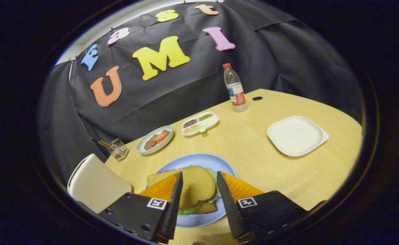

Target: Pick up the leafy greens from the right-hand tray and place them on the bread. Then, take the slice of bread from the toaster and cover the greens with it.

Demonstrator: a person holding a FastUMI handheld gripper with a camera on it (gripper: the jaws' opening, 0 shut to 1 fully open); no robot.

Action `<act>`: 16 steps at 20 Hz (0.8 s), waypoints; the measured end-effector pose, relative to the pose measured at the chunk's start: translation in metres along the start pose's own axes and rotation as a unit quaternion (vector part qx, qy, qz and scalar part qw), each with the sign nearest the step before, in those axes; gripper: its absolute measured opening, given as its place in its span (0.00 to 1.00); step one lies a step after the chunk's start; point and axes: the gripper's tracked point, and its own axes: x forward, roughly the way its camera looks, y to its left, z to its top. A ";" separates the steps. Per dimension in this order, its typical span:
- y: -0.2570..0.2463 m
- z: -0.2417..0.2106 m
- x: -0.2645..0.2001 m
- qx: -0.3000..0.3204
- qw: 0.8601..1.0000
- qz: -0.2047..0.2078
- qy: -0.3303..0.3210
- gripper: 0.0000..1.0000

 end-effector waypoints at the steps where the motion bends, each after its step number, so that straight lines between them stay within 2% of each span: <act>1: -0.003 0.006 -0.006 -0.006 1.000 -0.004 -0.011 0.61; 2: -0.006 0.012 -0.015 -0.016 1.000 -0.006 -0.025 0.61; 7: -0.009 0.042 -0.082 -0.099 0.991 -0.004 -0.094 0.90; 9: -0.005 0.049 -0.113 -0.124 0.985 0.008 -0.116 0.95; 13: -0.013 0.054 -0.178 -0.151 0.978 -0.006 -0.146 0.96; 16: -0.004 0.045 -0.218 -0.176 0.971 -0.001 -0.163 0.96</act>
